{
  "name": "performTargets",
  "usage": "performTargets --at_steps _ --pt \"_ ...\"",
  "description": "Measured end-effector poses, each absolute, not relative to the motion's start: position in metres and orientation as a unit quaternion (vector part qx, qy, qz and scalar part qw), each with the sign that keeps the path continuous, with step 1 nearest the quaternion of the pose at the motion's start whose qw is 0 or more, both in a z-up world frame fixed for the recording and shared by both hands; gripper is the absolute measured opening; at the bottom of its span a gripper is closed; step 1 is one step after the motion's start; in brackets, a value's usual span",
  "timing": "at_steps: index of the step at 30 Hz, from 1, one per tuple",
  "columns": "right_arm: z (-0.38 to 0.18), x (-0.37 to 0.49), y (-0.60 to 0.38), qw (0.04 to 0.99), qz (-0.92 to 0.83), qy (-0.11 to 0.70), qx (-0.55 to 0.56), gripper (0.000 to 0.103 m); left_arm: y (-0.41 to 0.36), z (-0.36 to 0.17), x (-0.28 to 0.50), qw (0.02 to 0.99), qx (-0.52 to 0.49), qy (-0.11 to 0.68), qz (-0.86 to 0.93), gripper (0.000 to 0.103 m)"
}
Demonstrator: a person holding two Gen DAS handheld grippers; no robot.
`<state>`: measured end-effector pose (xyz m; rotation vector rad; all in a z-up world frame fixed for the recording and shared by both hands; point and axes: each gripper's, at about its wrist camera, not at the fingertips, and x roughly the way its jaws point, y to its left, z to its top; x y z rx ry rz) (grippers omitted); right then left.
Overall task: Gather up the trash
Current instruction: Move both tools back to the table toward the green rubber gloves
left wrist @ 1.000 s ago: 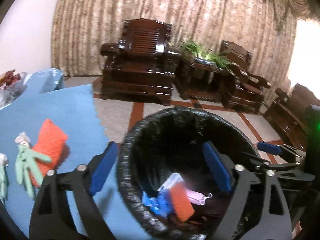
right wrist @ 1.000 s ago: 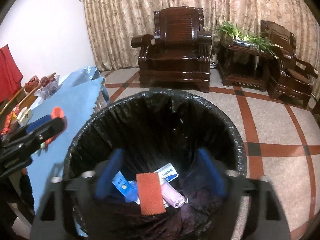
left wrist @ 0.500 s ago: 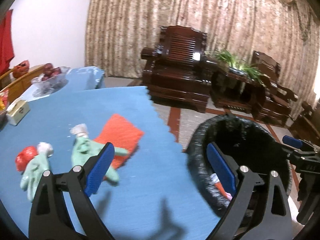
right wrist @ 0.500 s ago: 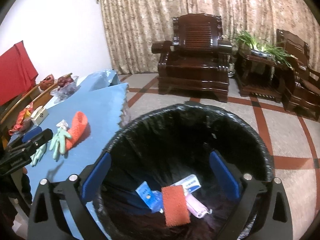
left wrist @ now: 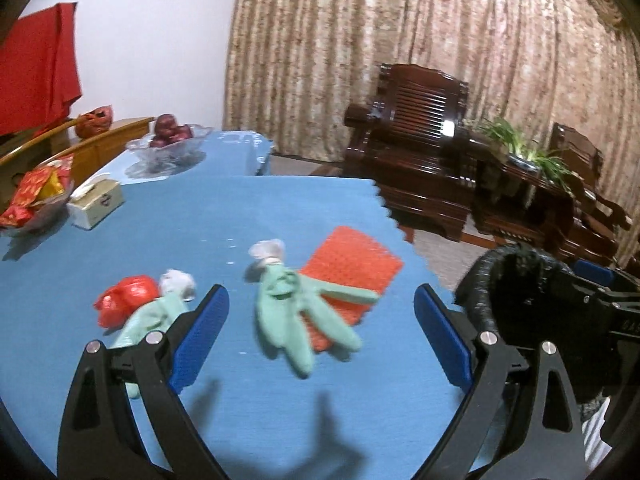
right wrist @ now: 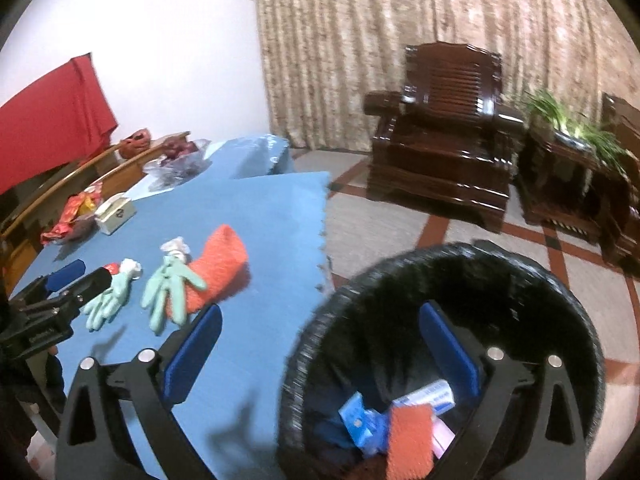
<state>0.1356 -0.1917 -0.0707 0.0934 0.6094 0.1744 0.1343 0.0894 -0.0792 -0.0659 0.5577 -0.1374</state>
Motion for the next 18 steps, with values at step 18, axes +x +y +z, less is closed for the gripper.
performTargets --at_steps 18 --pt "-0.084 0.191 -0.095 0.944 0.155 0.292 0.015 0.095 0.194 -0.117 0.168 0.95 -0.033 0.308 0.045 0.091"
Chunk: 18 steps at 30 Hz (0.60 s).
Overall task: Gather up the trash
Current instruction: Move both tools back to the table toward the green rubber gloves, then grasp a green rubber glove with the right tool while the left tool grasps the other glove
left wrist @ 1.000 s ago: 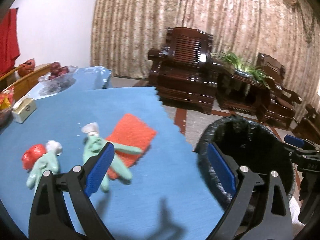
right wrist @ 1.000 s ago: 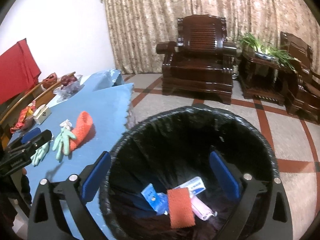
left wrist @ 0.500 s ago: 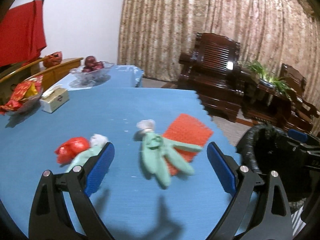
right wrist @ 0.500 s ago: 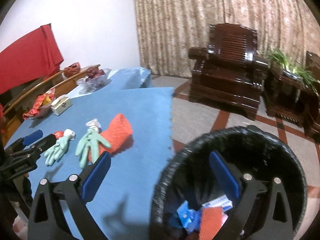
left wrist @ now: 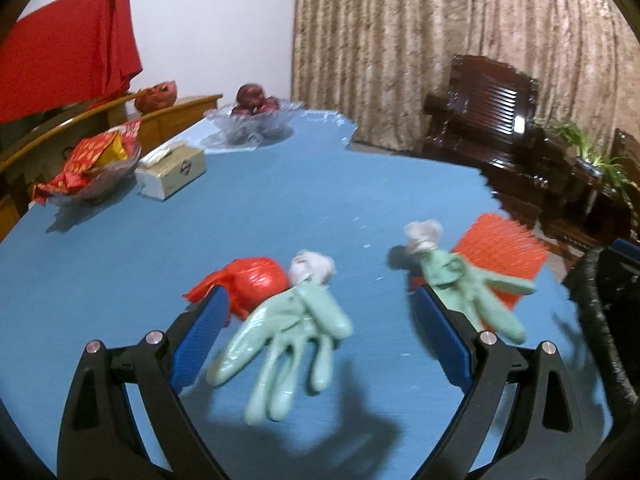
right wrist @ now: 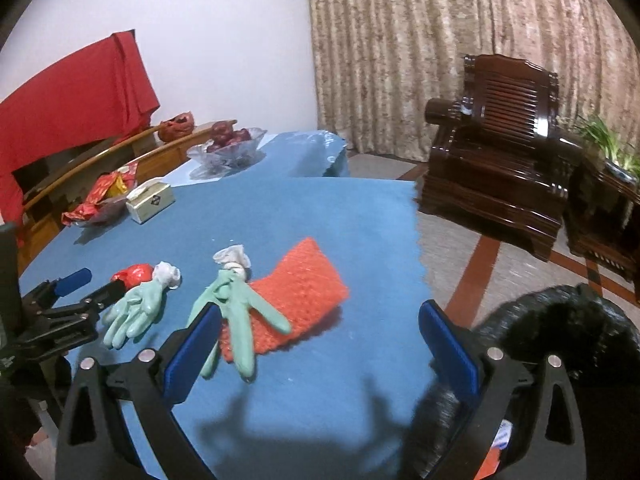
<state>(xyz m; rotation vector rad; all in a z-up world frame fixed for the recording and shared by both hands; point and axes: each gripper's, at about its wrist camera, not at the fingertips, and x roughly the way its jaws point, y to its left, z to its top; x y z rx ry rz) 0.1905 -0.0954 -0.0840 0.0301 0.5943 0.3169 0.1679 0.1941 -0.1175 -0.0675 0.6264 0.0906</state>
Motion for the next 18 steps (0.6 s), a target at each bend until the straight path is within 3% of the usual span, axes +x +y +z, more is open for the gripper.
performTargets --at_steps 6,12,14,18 --pt "-0.091 0.205 -0.071 0.938 0.178 0.296 0.004 0.087 0.208 -0.142 0.183 0.938 -0.043 0.341 0.051 0.09" --pt "-0.102 0.22 -0.048 0.93 0.2 0.308 -0.003 0.08 0.211 -0.157 0.195 0.928 -0.054 0.366 0.043 0.076" --pt "-0.105 0.225 -0.041 0.927 0.208 0.313 -0.005 0.078 0.211 -0.161 0.198 0.925 -0.057 0.374 0.034 0.062" --pt "-0.112 0.236 -0.027 0.92 0.22 0.325 -0.001 0.078 0.209 -0.163 0.2 0.923 -0.057 0.381 0.021 0.049"
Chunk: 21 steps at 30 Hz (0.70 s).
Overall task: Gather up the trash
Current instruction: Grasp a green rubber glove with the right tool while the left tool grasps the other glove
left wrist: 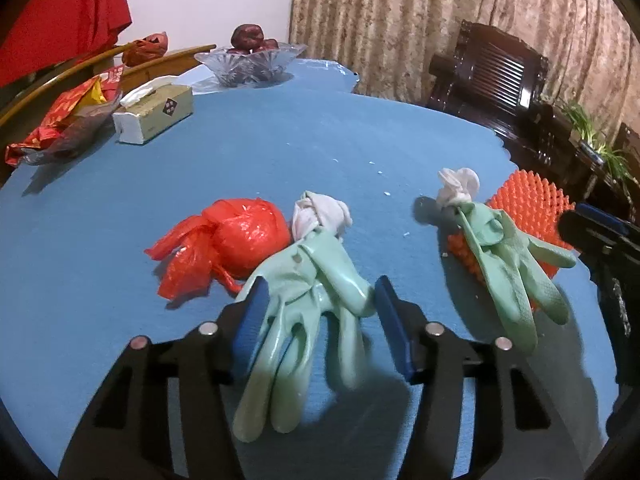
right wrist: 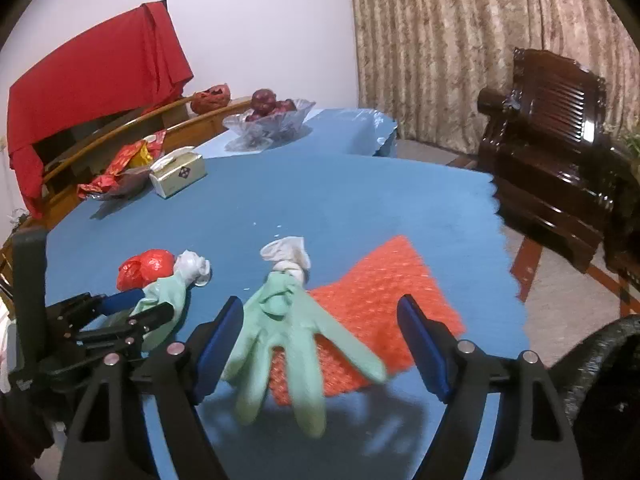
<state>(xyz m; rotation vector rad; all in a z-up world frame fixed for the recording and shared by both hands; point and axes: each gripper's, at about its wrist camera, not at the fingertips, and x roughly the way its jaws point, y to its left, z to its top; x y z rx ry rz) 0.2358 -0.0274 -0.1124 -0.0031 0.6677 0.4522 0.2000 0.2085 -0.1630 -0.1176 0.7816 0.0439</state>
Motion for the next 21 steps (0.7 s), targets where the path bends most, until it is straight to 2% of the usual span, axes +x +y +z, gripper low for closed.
performTargets --at_steps 2,7,9,10,11,18,19,20,21 --pt "-0.117 0.24 -0.02 0.917 0.225 0.33 -0.001 0.078 0.209 -0.162 0.199 0.924 -0.06 0.378 0.016 0.036" --pt "-0.13 0.247 -0.002 0.908 0.236 0.345 -0.015 0.078 0.208 -0.158 0.193 0.927 -0.064 0.369 0.009 0.018" --pt "-0.133 0.251 0.003 0.907 0.238 0.348 -0.019 0.078 0.207 -0.154 0.189 0.93 -0.062 0.363 0.007 0.013" --pt "-0.135 0.253 0.006 0.906 0.238 0.35 -0.022 0.078 0.206 -0.153 0.187 0.931 -0.062 0.36 0.008 0.002" --pt "-0.137 0.255 0.009 0.904 0.237 0.354 -0.025 0.078 0.206 -0.151 0.186 0.932 -0.063 0.358 0.006 0.0" --pt "-0.151 0.258 0.018 0.897 0.235 0.373 -0.035 0.068 0.207 -0.154 0.187 0.929 -0.067 0.364 0.0 0.002" --pt "-0.152 0.258 0.018 0.897 0.233 0.374 -0.038 0.066 0.207 -0.155 0.187 0.929 -0.069 0.364 0.0 0.004" --pt "-0.152 0.259 0.018 0.897 0.23 0.375 -0.041 0.064 0.208 -0.156 0.187 0.928 -0.07 0.366 0.003 0.01" --pt "-0.152 0.26 0.018 0.897 0.228 0.375 -0.045 0.058 0.209 -0.156 0.188 0.928 -0.071 0.367 0.005 0.015"
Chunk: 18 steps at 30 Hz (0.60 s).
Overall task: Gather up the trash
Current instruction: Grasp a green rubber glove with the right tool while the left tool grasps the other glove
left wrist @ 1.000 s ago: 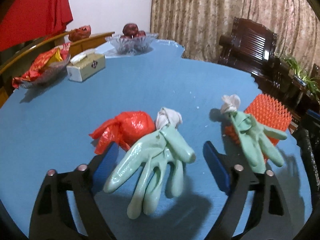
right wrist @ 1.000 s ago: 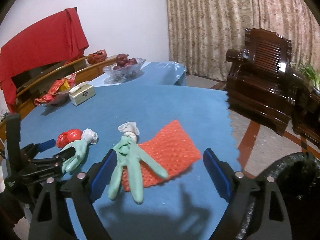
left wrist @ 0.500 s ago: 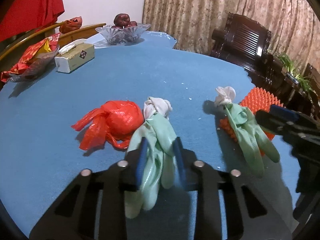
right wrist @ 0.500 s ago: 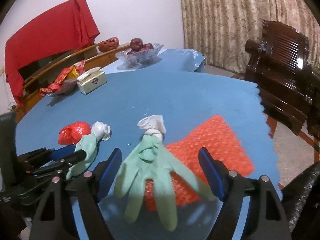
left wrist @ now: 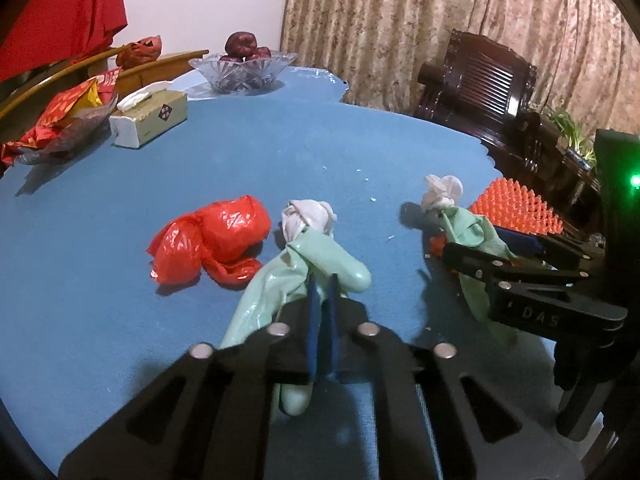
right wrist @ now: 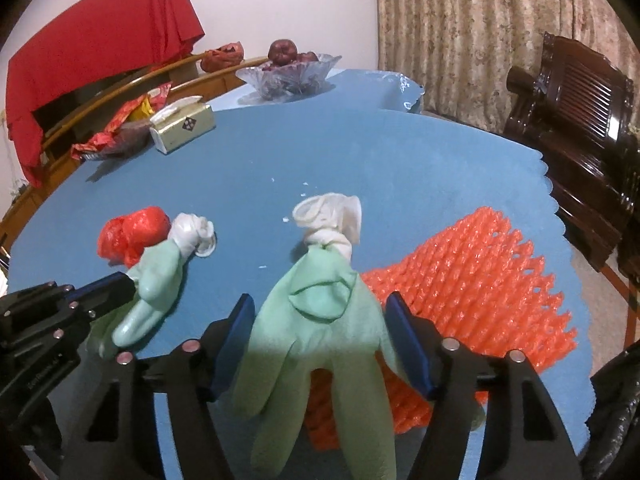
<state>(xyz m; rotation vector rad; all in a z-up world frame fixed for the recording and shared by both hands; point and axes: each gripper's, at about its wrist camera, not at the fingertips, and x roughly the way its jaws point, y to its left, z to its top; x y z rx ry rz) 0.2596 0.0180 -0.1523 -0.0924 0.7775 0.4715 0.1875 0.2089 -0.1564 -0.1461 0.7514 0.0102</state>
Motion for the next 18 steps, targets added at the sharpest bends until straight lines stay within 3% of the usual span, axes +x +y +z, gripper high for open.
performTargets --at_steps 1,2,4,8,10,14,18 --pt "-0.152 0.26 0.018 0.898 0.225 0.375 -0.049 0.05 0.209 -0.157 0.187 0.927 -0.073 0.367 0.008 0.028" --pt "-0.152 0.259 0.019 0.898 0.225 0.375 -0.05 0.047 0.21 -0.158 0.188 0.926 -0.074 0.369 0.01 0.034" --pt "-0.15 0.258 0.015 0.899 0.229 0.37 -0.046 0.034 0.21 -0.16 0.189 0.925 -0.074 0.374 0.012 0.037" --pt "-0.142 0.252 0.006 0.901 0.242 0.359 -0.023 0.03 0.206 -0.165 0.196 0.919 -0.069 0.389 0.011 0.043" --pt "-0.137 0.248 0.001 0.903 0.247 0.353 -0.015 0.03 0.203 -0.166 0.198 0.917 -0.064 0.394 0.012 0.039" --pt "-0.126 0.24 -0.007 0.906 0.25 0.343 -0.003 0.029 0.197 -0.164 0.195 0.919 -0.059 0.39 0.016 0.012" --pt "-0.116 0.233 -0.015 0.906 0.255 0.339 0.008 0.028 0.192 -0.158 0.189 0.923 -0.066 0.38 0.013 0.001"
